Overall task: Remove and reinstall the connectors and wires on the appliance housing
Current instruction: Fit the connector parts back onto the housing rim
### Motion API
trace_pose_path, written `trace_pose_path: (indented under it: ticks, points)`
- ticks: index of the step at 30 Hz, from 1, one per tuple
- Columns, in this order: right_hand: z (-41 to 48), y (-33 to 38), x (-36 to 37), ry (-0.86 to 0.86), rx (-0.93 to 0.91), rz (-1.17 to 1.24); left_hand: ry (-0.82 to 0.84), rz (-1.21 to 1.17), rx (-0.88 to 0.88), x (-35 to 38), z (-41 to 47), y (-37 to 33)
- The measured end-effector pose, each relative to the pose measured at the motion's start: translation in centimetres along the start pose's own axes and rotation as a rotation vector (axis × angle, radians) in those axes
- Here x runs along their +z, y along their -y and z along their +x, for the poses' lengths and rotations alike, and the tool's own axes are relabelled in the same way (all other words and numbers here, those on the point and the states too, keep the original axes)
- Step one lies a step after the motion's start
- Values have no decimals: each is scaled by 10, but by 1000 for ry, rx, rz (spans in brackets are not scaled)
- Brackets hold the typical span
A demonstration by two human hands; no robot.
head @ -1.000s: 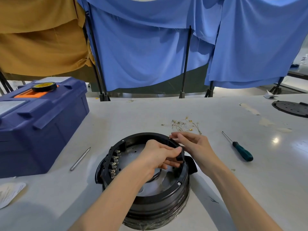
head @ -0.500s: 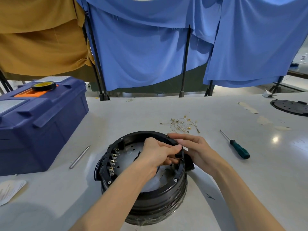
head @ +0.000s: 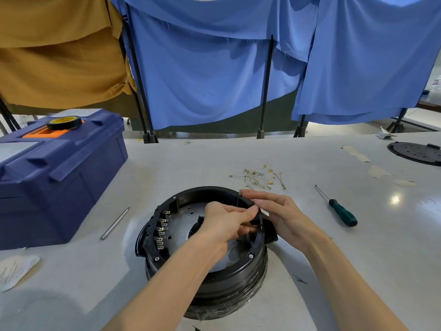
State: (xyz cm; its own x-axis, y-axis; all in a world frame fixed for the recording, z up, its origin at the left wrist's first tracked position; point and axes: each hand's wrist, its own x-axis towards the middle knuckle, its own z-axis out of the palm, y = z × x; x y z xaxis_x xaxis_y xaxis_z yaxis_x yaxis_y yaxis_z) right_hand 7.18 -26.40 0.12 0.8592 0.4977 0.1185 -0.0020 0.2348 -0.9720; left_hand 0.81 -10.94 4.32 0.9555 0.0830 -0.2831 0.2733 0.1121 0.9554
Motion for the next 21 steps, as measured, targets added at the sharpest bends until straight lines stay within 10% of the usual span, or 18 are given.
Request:
trace_pose_path:
  ticks: [21]
  points:
    - [-3,1,1,9,-21,-12,16,68,67,-2,-1,1]
